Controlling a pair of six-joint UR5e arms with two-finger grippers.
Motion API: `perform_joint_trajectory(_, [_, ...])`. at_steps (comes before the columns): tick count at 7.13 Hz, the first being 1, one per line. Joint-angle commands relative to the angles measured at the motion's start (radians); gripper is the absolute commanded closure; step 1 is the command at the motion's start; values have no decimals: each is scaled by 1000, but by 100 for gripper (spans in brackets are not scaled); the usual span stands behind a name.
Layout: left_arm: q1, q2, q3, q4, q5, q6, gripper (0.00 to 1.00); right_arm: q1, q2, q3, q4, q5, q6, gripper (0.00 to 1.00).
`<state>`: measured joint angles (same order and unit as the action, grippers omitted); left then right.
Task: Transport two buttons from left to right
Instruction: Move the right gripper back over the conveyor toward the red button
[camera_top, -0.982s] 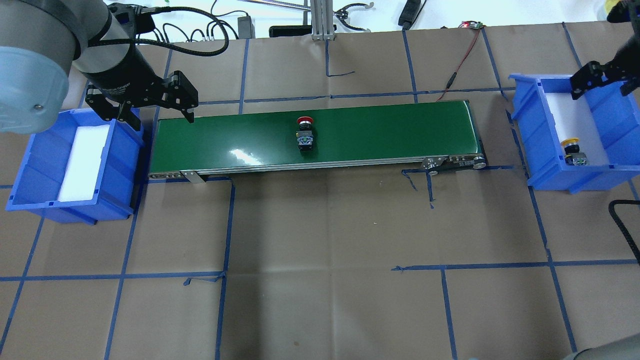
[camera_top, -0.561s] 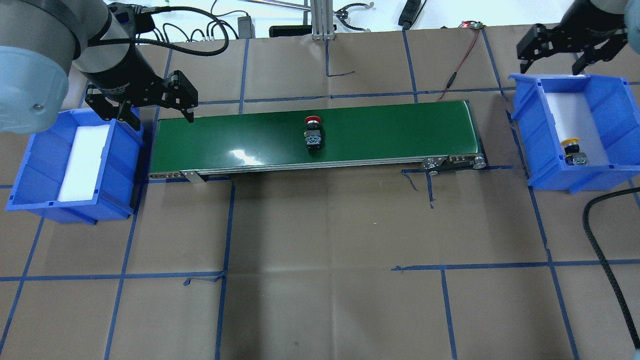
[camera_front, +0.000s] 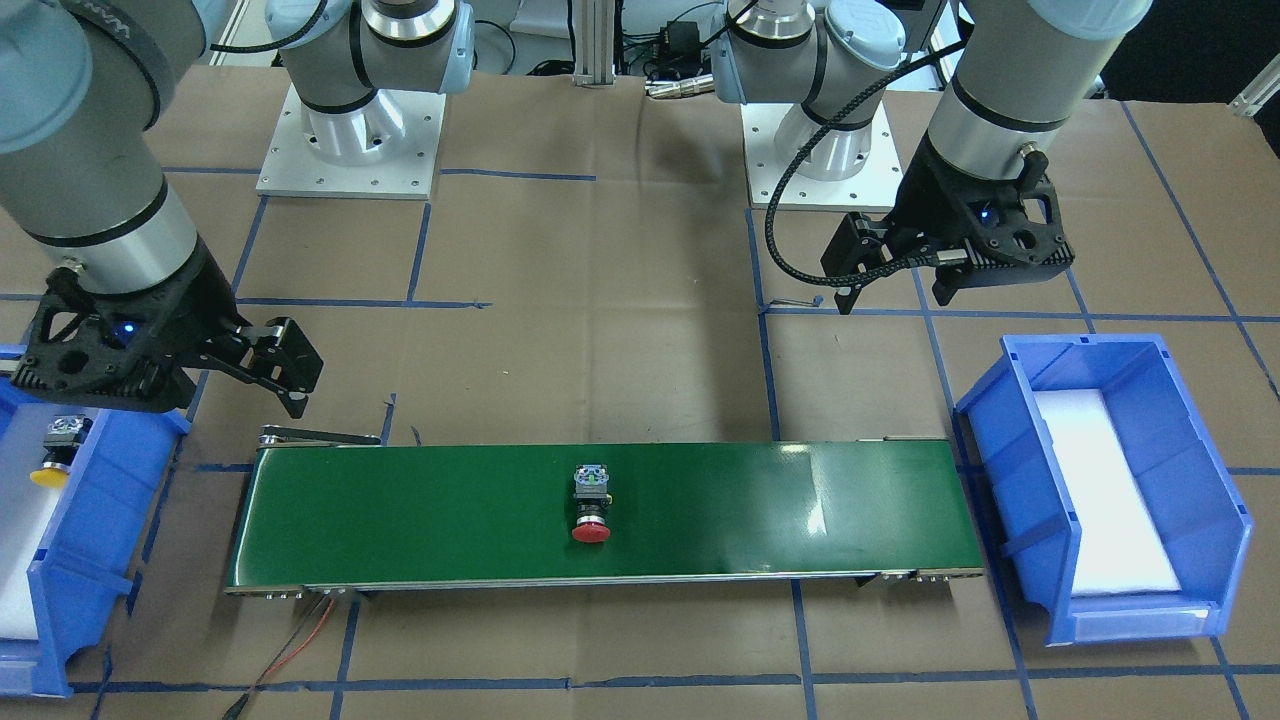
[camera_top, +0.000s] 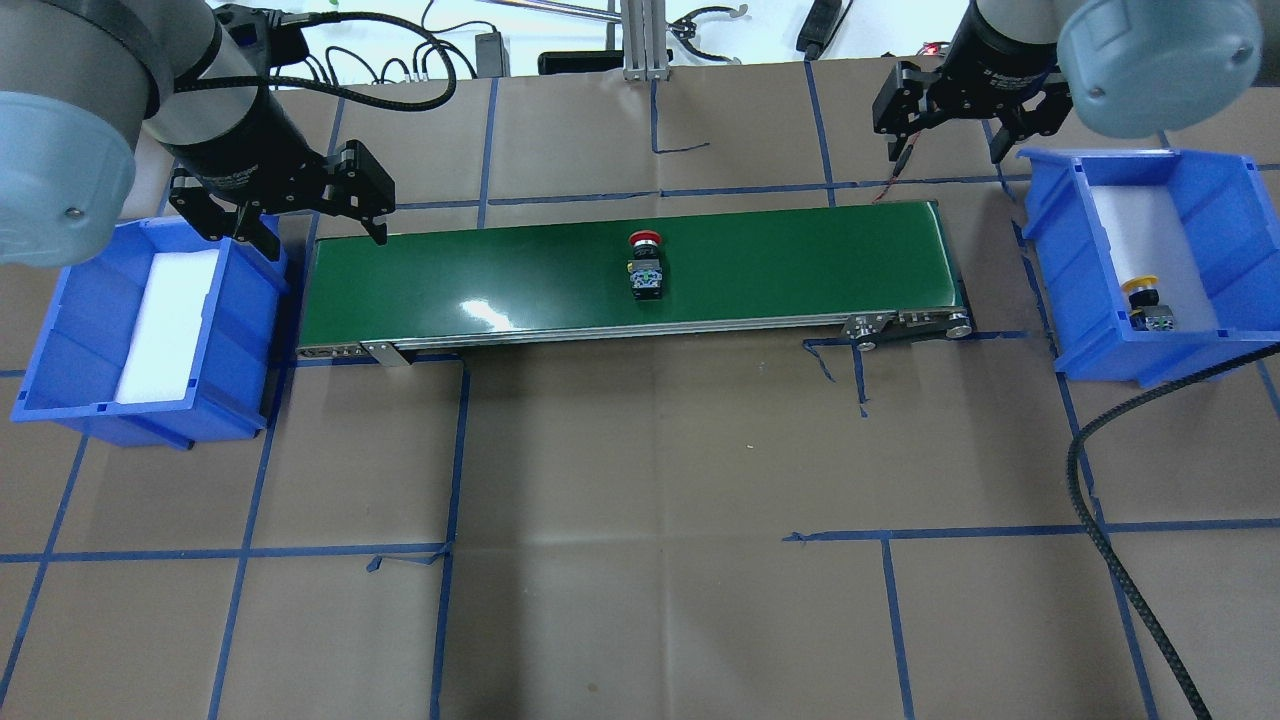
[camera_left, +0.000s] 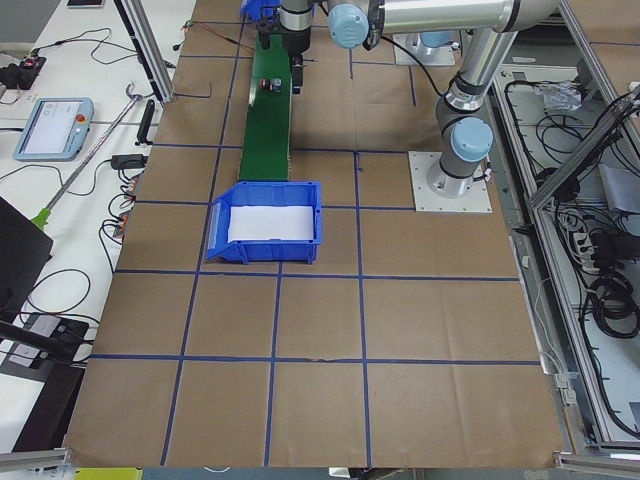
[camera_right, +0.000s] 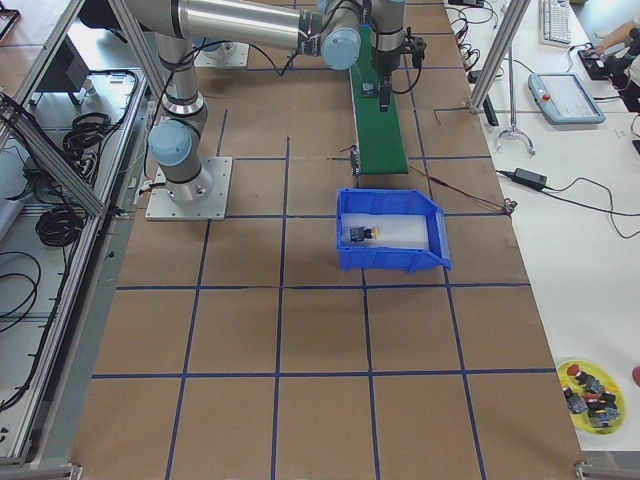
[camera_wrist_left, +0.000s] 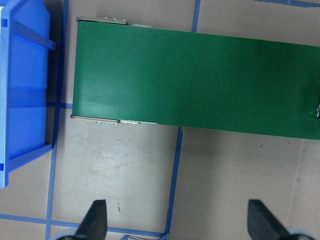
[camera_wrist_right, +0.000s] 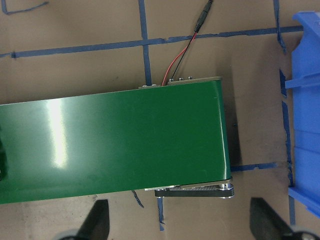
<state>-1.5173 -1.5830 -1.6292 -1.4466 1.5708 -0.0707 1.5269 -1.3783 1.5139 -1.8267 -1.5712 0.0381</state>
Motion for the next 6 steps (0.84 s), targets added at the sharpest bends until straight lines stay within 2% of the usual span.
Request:
perform_joint_trajectory(1, [0, 0, 0, 0, 0, 2, 0, 12, -1, 20, -75, 51, 2, 0])
perform_joint_trajectory(2, [2, 0, 0, 0, 0, 3, 0, 12, -13, 67, -174, 113, 2, 0])
perform_joint_trajectory(3, [2, 0, 0, 0, 0, 3, 0, 12, -13, 107, -212, 118, 2, 0])
perform_joint_trajectory(6, [2, 0, 0, 0, 0, 3, 0, 12, 36, 112, -229, 143, 6, 0])
